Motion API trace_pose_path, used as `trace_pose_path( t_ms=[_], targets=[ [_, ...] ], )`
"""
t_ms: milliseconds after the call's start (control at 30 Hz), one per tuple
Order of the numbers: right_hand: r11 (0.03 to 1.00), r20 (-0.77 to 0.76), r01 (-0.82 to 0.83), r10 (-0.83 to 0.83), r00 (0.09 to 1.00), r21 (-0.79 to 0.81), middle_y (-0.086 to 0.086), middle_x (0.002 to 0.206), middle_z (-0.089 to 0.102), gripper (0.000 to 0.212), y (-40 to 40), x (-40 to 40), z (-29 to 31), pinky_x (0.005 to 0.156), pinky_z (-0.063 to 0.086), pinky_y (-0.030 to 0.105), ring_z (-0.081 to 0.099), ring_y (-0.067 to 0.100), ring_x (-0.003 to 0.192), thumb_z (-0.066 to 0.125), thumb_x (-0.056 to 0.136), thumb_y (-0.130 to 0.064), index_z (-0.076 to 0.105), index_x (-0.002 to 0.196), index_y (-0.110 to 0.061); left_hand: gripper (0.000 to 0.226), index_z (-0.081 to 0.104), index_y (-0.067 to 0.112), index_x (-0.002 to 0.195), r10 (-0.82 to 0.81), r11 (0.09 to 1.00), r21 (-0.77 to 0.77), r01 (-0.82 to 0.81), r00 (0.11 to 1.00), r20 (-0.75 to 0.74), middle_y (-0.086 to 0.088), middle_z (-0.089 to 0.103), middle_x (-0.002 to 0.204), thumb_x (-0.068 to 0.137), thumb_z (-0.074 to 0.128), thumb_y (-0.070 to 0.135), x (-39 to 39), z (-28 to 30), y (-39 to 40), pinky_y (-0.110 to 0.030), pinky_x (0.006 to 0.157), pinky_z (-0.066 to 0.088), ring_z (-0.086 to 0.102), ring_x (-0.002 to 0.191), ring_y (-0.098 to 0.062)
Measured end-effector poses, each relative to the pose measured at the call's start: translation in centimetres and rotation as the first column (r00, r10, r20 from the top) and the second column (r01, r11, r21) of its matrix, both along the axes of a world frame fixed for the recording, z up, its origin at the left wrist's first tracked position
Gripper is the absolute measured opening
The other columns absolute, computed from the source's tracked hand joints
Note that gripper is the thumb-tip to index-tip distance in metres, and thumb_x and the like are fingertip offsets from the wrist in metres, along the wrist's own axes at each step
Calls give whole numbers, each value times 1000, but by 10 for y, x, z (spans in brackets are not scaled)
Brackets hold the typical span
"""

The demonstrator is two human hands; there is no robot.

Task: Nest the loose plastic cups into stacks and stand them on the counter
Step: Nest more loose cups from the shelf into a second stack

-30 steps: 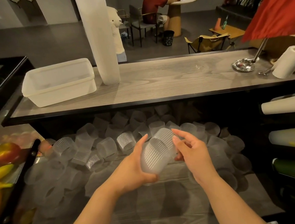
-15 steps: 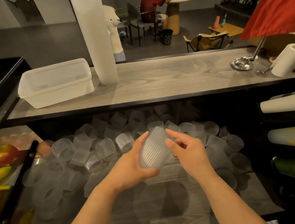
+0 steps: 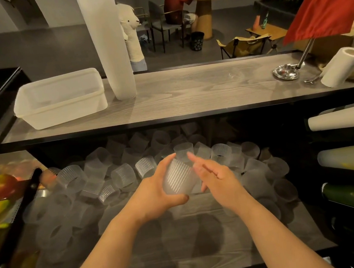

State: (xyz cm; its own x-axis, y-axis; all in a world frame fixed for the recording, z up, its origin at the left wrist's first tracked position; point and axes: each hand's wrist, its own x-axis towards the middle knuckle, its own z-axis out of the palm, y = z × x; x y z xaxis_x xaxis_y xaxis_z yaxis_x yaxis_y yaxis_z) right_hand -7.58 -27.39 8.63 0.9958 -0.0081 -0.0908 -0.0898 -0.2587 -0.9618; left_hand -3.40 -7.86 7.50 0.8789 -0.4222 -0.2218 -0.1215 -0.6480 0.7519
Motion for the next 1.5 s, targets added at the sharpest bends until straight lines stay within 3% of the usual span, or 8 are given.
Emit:
trace_pose_path(
  t_ms=[200,367,500,633,767,967,1100,1500],
  targets=[
    [636,-259,11,-330,908,-771,1,109,67,31,-35,-1,-82,78,51,33,63,24,100,51,96,-37,58,123,-25,101,11,59,144,49,999,5,-49,997,-55,13,55,105,75,82,36,-1,-2,10,-38,75,61,67,86,-20],
    [701,-634,-241,-374,677,-671,4,126,62,34,-42,-19,-136,84,46,25,58,23,118,44,99,-27,63,125,-14,103,12,60,140,19,1000,3,-19,998,-52,14,54,109,73,84,31,-6,-5,11,-39,76,61,67,86,-18],
    [701,-542,-77,-471,696,-709,6,121,66,35,-45,-31,-167,52,34,14,61,20,112,43,98,-22,65,123,-11,104,10,73,129,-15,1000,-13,14,998,-64,12,56,122,69,87,37,-9,-7,8,-34,82,60,66,92,-11],
    [576,-420,-105,-447,790,-811,8,123,66,33,-50,-26,-150,90,48,28,61,25,115,40,101,-16,66,120,-13,117,2,64,146,-27,999,26,28,999,-25,10,33,160,65,87,58,-9,-11,8,-27,109,39,43,139,-15],
    [511,-197,40,-401,895,-859,4,110,62,24,-50,-24,-115,72,45,30,63,24,101,48,98,-36,63,107,-21,120,-3,59,151,-12,1000,10,12,999,-31,12,29,162,68,85,59,-9,-12,9,-25,110,33,36,144,-13],
    [864,-18,406,-431,902,-298,-1,81,61,32,-44,-6,-45,65,47,27,59,17,77,48,98,-45,57,77,-24,116,6,63,146,-6,1000,-10,5,997,-82,13,54,128,65,86,44,-10,-8,7,-34,89,58,65,96,-12],
    [831,-192,405,-358,914,382,9,97,73,27,-23,-3,-4,82,58,42,71,26,90,48,102,-31,64,97,-11,115,9,57,149,-48,998,-40,44,995,-84,24,54,118,66,86,41,-11,-6,4,-30,86,59,64,96,-5],
    [978,-94,94,-113,989,-189,-8,74,60,34,-11,0,0,72,50,40,55,9,70,46,100,-42,59,80,-17,108,9,61,144,-73,996,-57,71,997,-38,28,45,121,72,86,41,-10,-6,9,-26,81,60,61,99,-9]
  ],
)
